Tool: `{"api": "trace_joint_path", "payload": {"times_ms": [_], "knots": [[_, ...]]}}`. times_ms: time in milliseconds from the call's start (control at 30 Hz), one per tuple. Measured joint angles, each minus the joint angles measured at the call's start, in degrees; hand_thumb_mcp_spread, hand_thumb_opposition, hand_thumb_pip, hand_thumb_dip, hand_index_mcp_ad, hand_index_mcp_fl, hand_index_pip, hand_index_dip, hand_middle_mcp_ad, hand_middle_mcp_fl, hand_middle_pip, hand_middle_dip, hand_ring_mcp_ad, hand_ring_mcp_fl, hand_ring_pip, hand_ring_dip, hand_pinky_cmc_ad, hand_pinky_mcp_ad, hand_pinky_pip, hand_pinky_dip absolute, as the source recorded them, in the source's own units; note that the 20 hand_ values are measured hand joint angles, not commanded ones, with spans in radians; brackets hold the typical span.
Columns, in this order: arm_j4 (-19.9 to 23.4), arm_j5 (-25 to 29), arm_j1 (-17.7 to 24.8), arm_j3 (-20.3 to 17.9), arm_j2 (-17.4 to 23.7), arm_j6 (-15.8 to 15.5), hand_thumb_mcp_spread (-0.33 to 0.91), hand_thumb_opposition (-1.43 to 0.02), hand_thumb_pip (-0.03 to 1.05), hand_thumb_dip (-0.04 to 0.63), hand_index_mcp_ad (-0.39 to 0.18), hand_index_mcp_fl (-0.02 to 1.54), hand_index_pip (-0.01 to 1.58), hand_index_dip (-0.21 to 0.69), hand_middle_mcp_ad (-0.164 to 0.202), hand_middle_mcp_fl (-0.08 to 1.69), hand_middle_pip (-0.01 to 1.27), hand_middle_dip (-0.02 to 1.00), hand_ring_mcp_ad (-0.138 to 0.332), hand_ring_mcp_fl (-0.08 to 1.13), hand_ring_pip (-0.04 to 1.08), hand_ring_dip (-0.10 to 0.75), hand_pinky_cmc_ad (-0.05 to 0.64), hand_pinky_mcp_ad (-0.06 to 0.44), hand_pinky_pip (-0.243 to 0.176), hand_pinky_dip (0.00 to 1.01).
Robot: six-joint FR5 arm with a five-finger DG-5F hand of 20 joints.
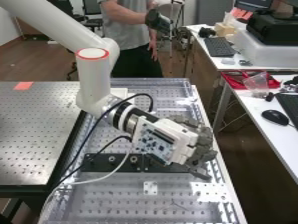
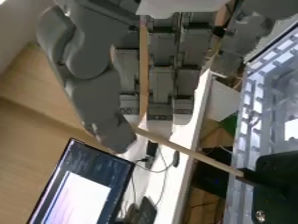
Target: Grab the chopstick and place it in the clear container
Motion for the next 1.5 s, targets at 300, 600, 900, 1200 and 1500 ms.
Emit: {"api": "trace_joint_path", "payload": {"times_ms": [300,600,900,1200,1500], "knots": [[-2.13,-2.84,-0.54,1.69,0.21,-4.82,0.66,-0.97,0.58,0.267,-0.072,0.54,1.44,-0.003,0.059,0.76,0.82,0.7,0.009,0.68,0.11,0.562,0.382,0.244,0.044,0.18],[-3.09,-4.02,-0.96,2.25,0.65,-6.34,0.6,-0.93,0.64,0.274,-0.073,0.37,1.34,0.002,0.059,0.73,0.74,0.7,0.005,0.59,0.12,0.559,0.38,0.244,0.045,0.18],[-3.53,-3.87,-1.13,2.24,0.74,-6.31,0.56,-0.9,0.65,0.278,-0.072,0.28,1.31,-0.012,0.049,0.67,0.71,0.68,0.005,0.54,0.15,0.555,0.379,0.246,0.044,0.19],[-3.0,-3.55,-1.21,1.54,1.26,-6.63,0.56,-0.88,0.65,0.278,-0.068,0.31,1.31,-0.012,0.047,0.66,0.71,0.66,0.005,0.54,0.15,0.546,0.367,0.243,0.049,0.19],[-2.5,-3.24,-0.94,1.26,1.17,-6.18,0.56,-0.87,0.65,0.278,-0.072,0.39,1.31,-0.01,0.045,0.69,0.71,0.66,0.009,0.54,0.15,0.546,0.368,0.246,0.051,0.2]]}}
